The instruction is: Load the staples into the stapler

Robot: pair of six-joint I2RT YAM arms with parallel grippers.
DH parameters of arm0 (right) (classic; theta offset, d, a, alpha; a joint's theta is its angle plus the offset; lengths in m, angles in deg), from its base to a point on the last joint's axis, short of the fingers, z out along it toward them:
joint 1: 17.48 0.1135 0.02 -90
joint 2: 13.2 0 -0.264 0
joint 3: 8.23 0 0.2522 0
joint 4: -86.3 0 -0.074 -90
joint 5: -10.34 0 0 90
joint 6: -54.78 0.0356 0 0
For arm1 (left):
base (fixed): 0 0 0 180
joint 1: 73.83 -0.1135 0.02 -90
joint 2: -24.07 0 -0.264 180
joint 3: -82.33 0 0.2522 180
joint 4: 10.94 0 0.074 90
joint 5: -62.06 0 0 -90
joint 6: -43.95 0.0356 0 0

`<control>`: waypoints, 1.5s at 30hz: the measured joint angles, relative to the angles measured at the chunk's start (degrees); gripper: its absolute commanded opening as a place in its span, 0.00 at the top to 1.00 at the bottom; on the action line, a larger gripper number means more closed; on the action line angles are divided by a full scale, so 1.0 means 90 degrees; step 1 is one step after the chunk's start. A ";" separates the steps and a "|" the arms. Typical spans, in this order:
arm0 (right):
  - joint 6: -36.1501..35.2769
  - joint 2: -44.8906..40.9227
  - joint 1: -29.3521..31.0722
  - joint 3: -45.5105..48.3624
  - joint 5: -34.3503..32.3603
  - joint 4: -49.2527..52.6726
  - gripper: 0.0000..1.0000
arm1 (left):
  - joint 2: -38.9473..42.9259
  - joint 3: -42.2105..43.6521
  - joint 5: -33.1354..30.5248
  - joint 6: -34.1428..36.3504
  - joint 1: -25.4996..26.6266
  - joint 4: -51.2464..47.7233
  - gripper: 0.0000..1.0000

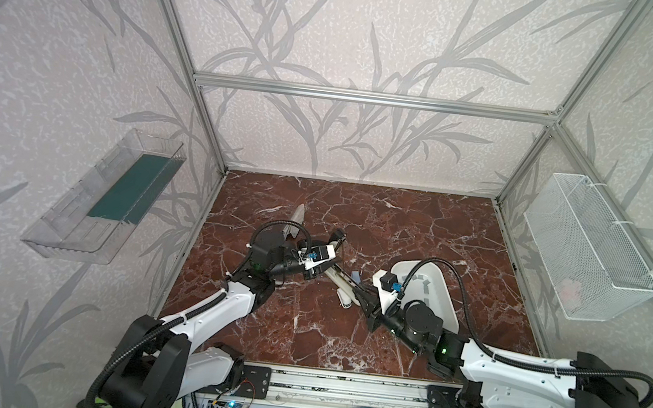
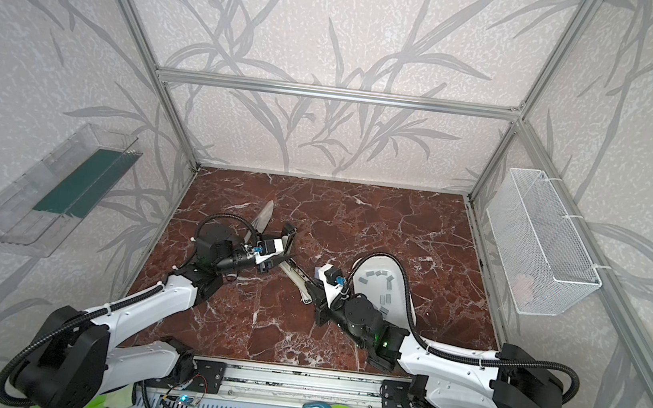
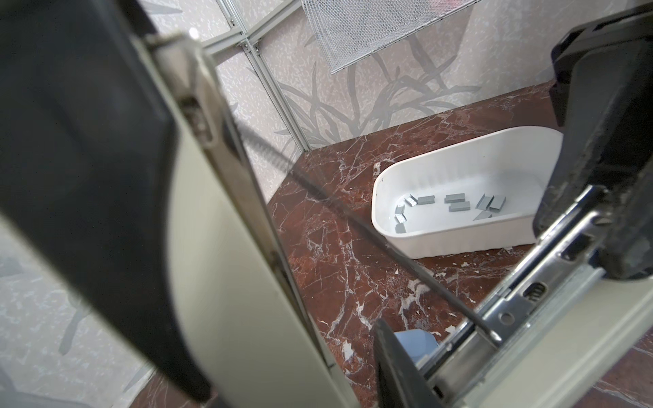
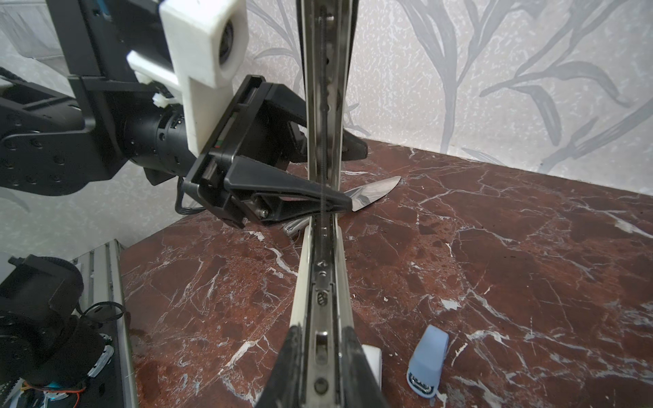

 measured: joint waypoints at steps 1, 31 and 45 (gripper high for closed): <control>0.0002 0.0002 0.0000 0.0002 0.0000 0.0000 1.00 | -0.0007 -0.0002 0.0058 -0.0063 -0.0053 0.0000 0.56; 0.0656 0.0610 0.1173 0.0342 -0.1144 0.0542 1.00 | -0.0165 -0.0192 -0.1637 -0.0304 -0.1409 0.0957 0.41; 0.2030 0.3179 0.1751 -0.1015 -0.3116 0.0257 1.00 | -0.0078 -0.0080 -0.1115 -0.0274 -0.1409 0.1375 0.43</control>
